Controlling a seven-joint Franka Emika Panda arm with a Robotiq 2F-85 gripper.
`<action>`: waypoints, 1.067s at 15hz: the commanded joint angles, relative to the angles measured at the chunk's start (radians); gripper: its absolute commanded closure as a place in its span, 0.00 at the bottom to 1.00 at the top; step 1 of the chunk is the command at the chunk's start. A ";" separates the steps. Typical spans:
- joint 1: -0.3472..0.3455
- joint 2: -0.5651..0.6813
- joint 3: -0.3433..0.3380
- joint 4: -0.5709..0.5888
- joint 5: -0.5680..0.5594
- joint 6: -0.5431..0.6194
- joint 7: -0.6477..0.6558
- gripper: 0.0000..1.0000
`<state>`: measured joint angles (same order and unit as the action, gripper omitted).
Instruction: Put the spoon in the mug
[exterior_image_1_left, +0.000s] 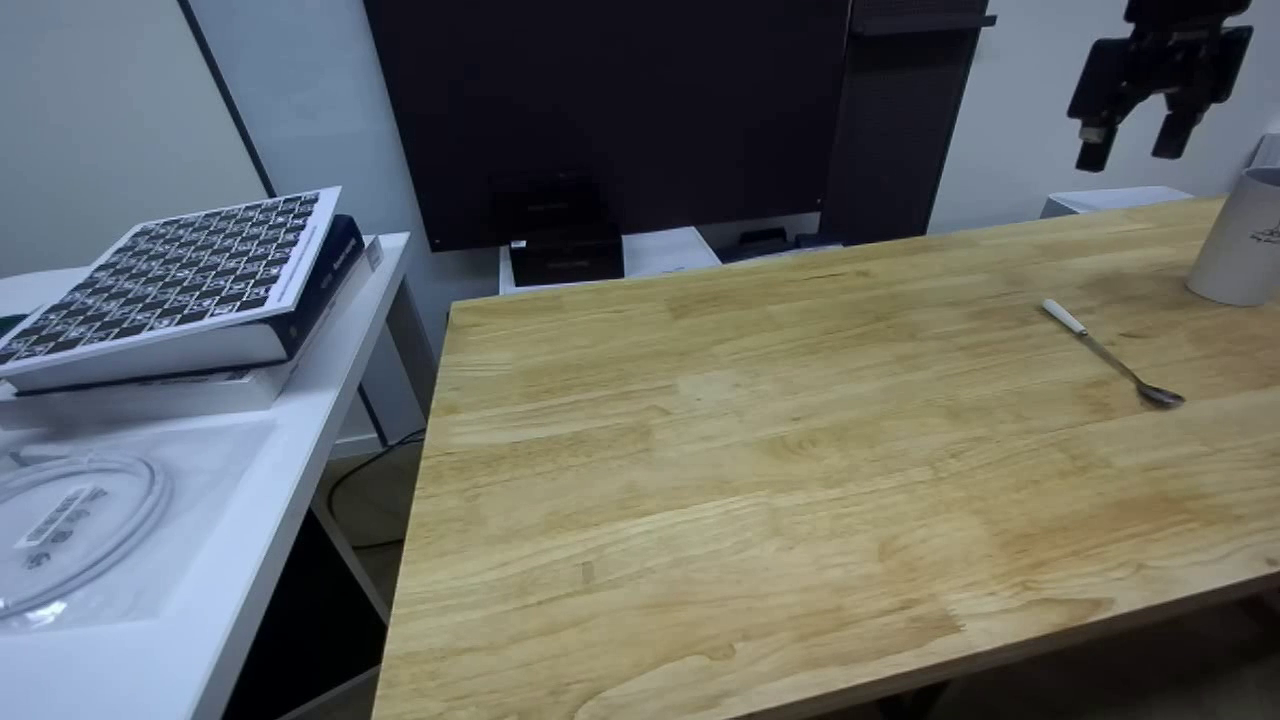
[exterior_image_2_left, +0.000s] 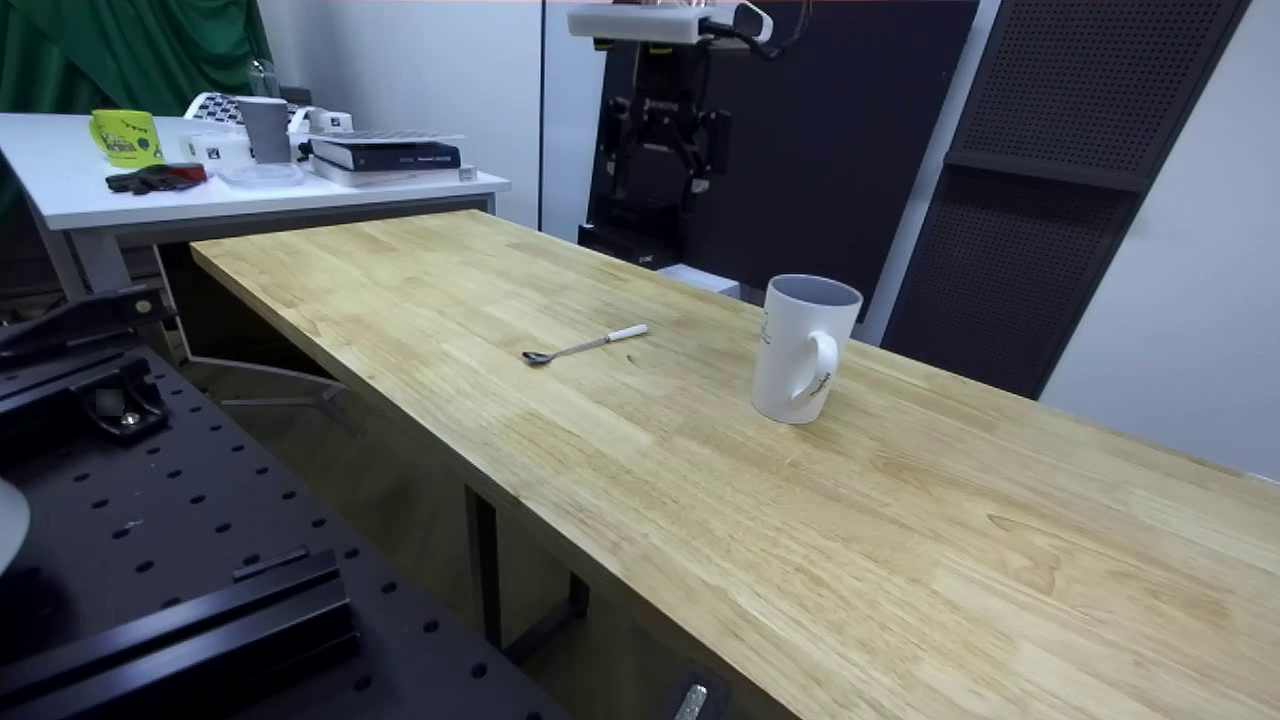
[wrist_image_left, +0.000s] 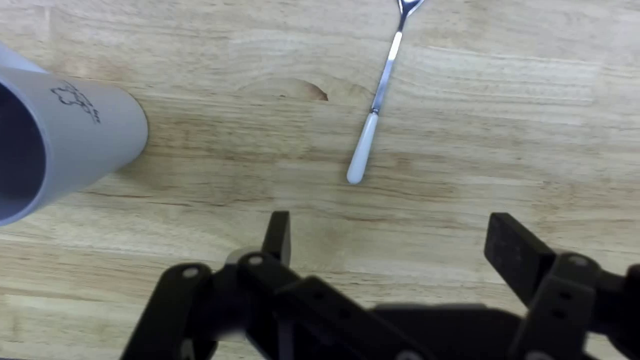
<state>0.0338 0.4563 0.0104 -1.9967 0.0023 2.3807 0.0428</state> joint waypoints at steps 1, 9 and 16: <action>0.005 0.071 0.019 0.057 0.039 0.055 0.017 0.00; 0.041 0.128 0.040 -0.035 0.085 0.213 0.040 0.00; 0.046 0.204 0.001 -0.020 0.074 0.244 0.071 0.00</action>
<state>0.0757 0.6196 0.0287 -2.0460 0.0801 2.6127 0.0675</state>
